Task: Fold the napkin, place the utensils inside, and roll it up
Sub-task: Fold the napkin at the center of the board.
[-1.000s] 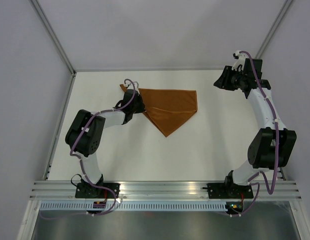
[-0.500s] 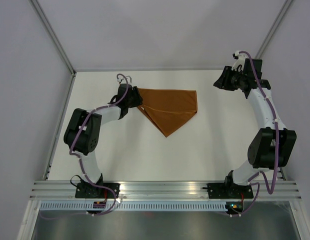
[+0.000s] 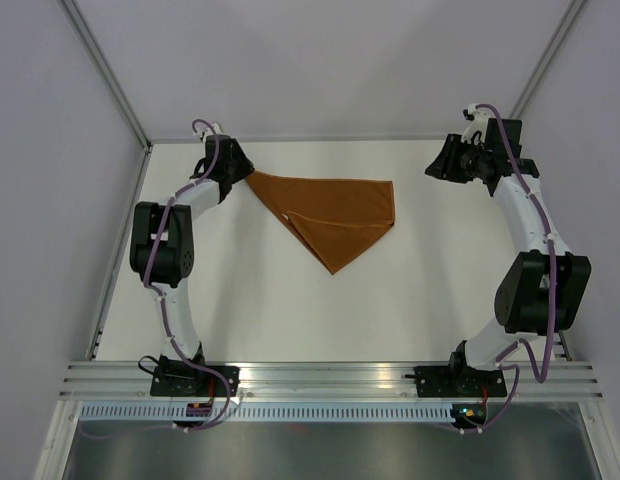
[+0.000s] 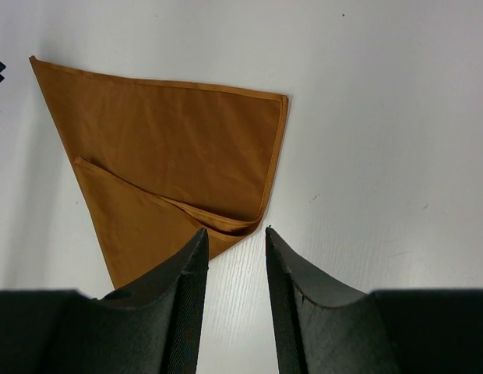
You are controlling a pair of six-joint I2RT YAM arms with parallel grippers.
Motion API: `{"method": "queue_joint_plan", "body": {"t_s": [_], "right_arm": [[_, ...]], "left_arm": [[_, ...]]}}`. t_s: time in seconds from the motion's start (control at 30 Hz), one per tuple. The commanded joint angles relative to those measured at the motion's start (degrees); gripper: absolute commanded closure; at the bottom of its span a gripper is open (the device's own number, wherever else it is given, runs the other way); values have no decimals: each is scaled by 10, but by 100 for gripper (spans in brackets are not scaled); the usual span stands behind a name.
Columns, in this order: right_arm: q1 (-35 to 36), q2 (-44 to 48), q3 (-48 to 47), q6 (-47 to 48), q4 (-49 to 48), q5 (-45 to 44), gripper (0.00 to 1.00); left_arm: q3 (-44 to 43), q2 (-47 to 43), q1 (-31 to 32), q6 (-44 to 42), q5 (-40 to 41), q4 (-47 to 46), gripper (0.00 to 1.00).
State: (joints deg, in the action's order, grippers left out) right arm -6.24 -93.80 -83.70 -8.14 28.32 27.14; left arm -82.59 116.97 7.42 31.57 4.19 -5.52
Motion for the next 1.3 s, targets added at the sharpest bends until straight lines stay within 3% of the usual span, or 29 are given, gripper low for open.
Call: {"method": "queue_joint_plan", "body": {"t_s": [0.0, 0.57, 1.0, 1.13, 1.27], "right_arm": [[-1, -9, -9, -4, 2, 7, 59], [6, -24, -14, 1, 7, 5, 60], [5, -29, -14, 2, 7, 4, 60], [6, -29, -14, 2, 8, 3, 61], [6, -30, -14, 1, 7, 4, 61]], "left_arm": [[-39, 37, -8, 34, -14, 31, 49], [-111, 123, -22, 76, -10, 48, 48], [-132, 143, -22, 90, 0, 52, 54], [-137, 145, -22, 92, 0, 52, 62], [-133, 143, -22, 84, -14, 37, 83]]}}
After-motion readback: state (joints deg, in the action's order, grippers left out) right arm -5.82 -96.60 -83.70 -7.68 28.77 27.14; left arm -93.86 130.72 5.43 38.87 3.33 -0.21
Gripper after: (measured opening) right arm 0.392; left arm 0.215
